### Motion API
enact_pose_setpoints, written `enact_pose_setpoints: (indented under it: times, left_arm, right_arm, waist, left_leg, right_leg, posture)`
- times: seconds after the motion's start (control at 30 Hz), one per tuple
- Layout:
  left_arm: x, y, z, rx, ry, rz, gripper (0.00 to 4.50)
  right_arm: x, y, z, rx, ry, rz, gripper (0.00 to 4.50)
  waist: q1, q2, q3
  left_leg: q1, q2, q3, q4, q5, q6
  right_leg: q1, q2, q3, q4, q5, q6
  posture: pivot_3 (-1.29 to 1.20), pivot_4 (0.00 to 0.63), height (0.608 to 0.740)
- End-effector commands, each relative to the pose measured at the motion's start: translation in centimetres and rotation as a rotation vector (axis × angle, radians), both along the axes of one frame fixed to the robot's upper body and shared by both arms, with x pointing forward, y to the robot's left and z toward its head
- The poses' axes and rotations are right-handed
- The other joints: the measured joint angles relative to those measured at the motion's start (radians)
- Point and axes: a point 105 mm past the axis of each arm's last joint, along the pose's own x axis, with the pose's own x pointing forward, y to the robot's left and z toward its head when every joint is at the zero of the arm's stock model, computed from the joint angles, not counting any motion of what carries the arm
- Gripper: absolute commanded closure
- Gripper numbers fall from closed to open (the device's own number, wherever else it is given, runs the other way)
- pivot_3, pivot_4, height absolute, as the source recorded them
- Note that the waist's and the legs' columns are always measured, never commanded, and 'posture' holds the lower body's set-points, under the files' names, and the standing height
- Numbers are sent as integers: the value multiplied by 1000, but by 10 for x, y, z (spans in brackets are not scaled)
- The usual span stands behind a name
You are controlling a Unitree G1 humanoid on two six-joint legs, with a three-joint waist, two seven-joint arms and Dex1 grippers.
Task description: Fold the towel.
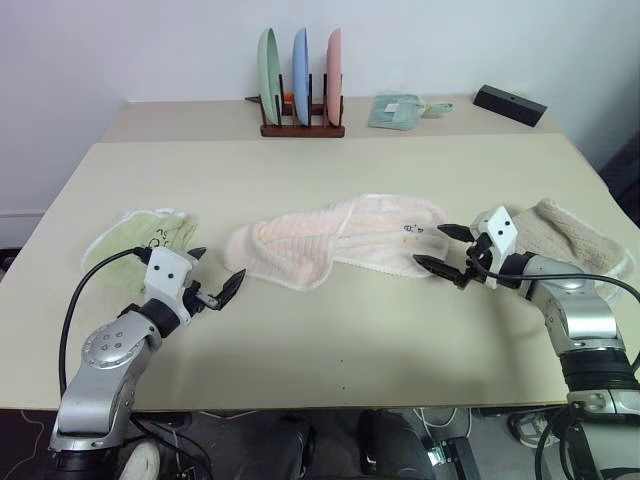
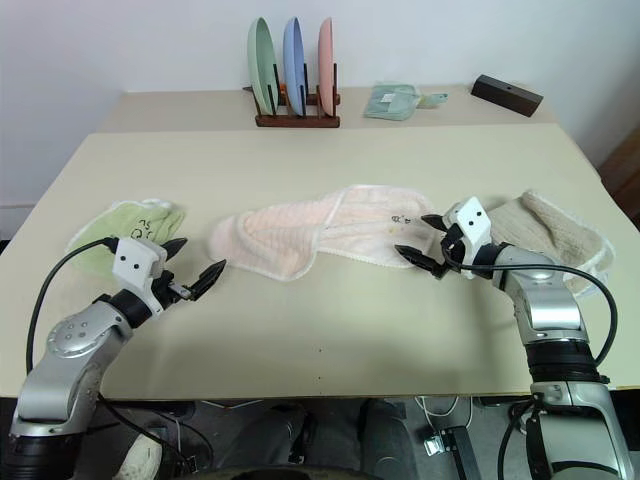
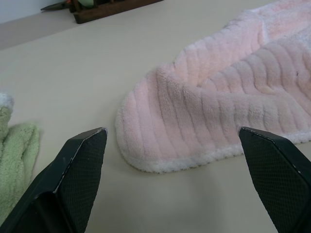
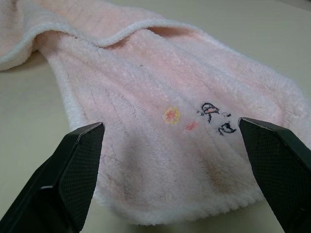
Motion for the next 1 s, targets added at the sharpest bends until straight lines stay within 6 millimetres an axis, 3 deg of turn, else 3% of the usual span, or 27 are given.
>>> enact_pose_setpoints:
  times: [0.03,0.5,0.63,0.8,1.0]
  left_arm:
    - [-2,0,8,11,-44,0,86]
    - [2,1,10,28,-58,1,86]
    - [3,-4,9,33,-49,-29,86]
    - [7,-28,13,10,0,-178,86]
    - [10,-82,15,89,32,-400,86]
  right_arm:
    - [0,-1,14,-9,-53,5,0]
    - [9,13,10,21,-65,27,0]
    - [5,22,1,19,-32,53,0]
    - [-3,28,4,49,-10,72,0]
    - [-12,35,5,30,-23,63,0]
  waist:
    - [0,0,0]
    - [0,0,0]
    - [0,0,0]
    - [1,0,0]
    - [1,0,0]
  left_leg:
    - [0,0,0,0,0,0]
    - [0,0,0,0,0,0]
    - [0,0,0,0,0,0]
    - [-1,0,0,0,0,0]
    - [-1,0,1,0,0,0]
  right_leg:
    - [0,0,0,0,0,0]
    - [0,0,0,0,0,0]
    - [-1,0,0,0,0,0]
    - [0,0,1,0,0,0]
    - [-1,1,1,0,0,0]
  posture:
    - [0,150,740]
    - [0,150,740]
    - [0,150,740]
    - [0,150,740]
    - [0,150,740]
